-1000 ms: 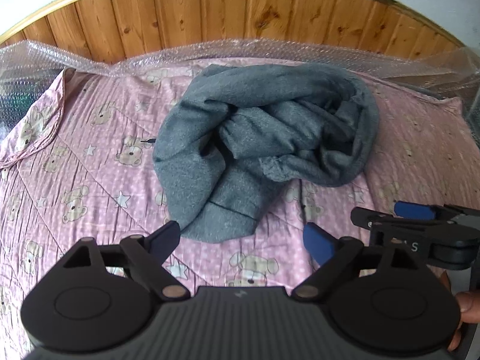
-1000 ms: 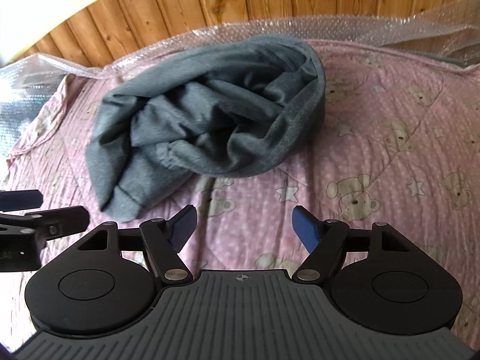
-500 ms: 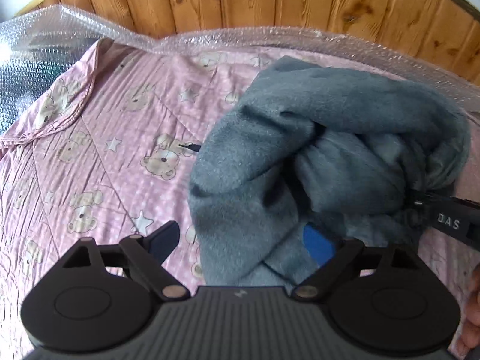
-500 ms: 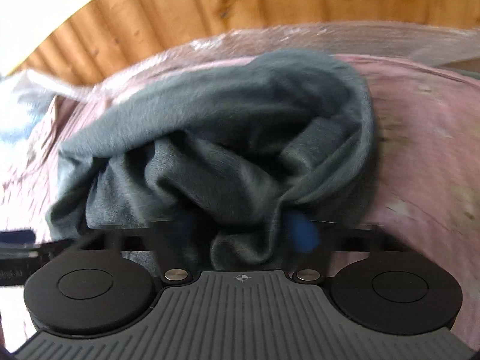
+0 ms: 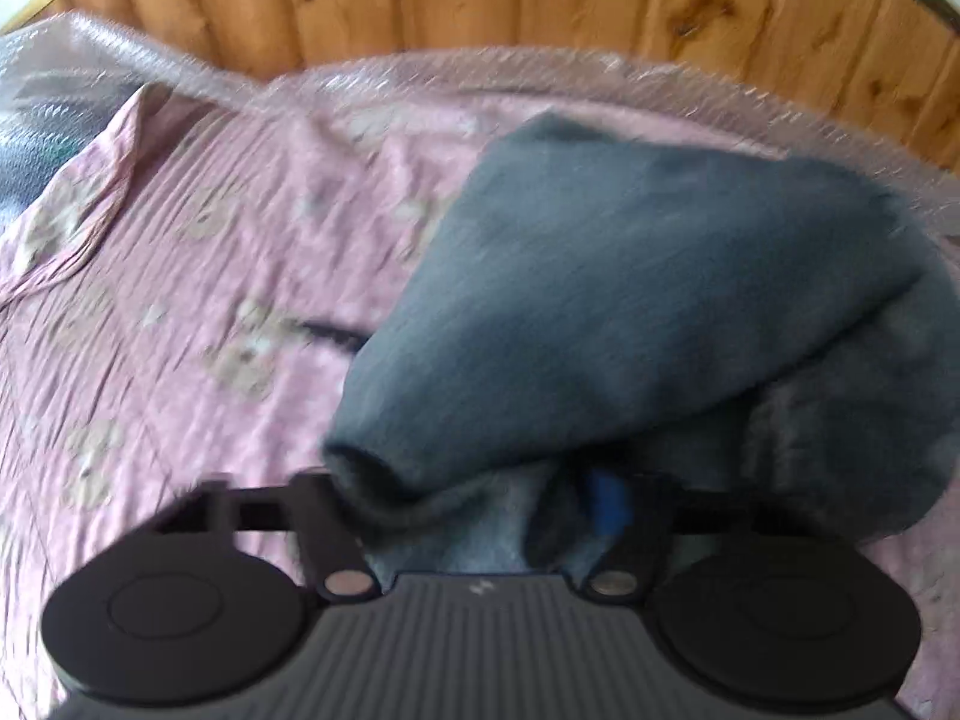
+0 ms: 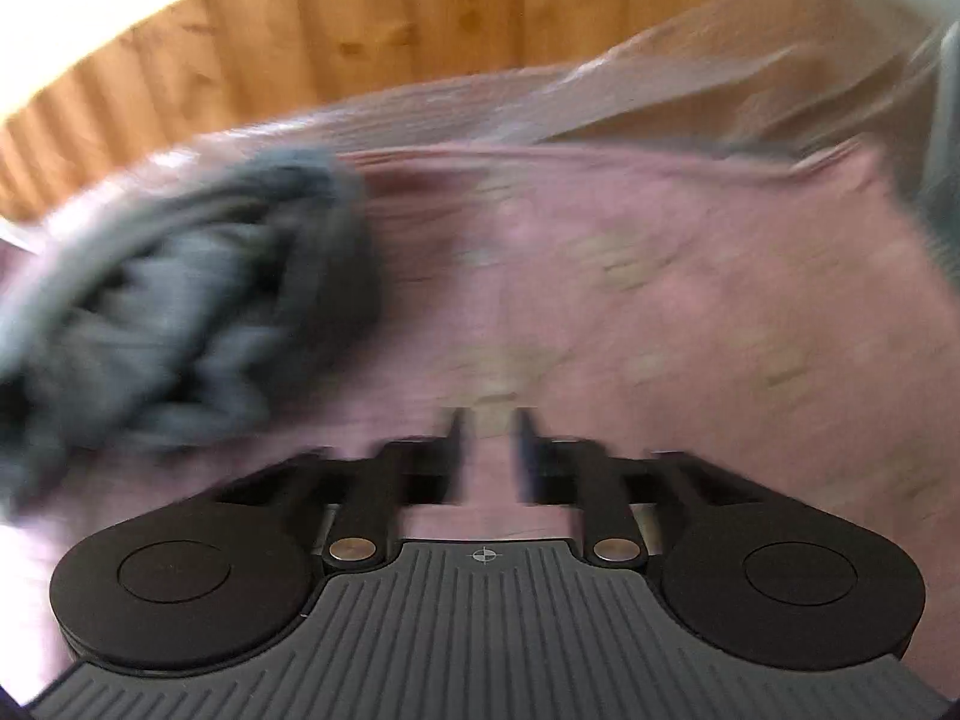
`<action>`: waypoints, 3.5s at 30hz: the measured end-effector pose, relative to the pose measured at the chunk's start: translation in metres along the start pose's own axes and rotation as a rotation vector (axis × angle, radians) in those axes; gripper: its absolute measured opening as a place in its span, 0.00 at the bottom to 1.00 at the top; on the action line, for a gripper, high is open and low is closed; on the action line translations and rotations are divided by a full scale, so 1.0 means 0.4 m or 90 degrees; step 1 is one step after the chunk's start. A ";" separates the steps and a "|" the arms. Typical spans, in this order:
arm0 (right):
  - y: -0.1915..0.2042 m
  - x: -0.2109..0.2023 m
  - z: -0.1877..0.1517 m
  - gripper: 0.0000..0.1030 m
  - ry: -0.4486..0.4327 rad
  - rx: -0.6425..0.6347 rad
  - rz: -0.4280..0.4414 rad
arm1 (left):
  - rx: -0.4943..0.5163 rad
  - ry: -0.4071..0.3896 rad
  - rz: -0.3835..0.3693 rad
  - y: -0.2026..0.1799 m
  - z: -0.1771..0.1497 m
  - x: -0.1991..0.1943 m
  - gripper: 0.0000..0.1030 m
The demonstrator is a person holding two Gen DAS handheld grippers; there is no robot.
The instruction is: Fold clothes
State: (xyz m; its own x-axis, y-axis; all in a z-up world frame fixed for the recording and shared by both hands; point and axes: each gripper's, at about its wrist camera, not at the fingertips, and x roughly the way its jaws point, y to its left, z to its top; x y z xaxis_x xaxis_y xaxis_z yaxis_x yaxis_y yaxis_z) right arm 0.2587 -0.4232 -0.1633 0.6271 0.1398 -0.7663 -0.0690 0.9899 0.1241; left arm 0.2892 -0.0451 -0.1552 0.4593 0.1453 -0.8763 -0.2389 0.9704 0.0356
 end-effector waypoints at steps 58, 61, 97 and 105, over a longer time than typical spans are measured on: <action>-0.194 -0.315 -0.234 0.36 0.092 0.112 -0.274 | 0.175 0.051 -0.156 0.619 -0.461 -0.318 0.22; -0.135 -0.353 -0.206 0.51 0.051 0.111 -0.259 | 0.070 0.014 -0.195 0.675 -0.455 -0.352 0.46; -0.205 0.002 0.002 0.53 0.153 -0.012 -0.175 | -0.120 0.129 -0.010 0.604 -0.429 -0.248 0.17; -0.146 -0.041 0.011 0.70 0.119 0.008 -0.168 | -0.039 0.033 -0.005 0.583 -0.298 -0.313 0.39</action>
State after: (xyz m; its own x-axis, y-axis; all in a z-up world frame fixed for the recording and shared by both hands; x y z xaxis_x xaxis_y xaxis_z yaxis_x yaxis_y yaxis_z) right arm 0.2559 -0.4832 -0.1552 0.4693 -0.1176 -0.8752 0.0875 0.9924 -0.0864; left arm 0.0739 0.1402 -0.0944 0.4161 0.1266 -0.9005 -0.2886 0.9575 0.0012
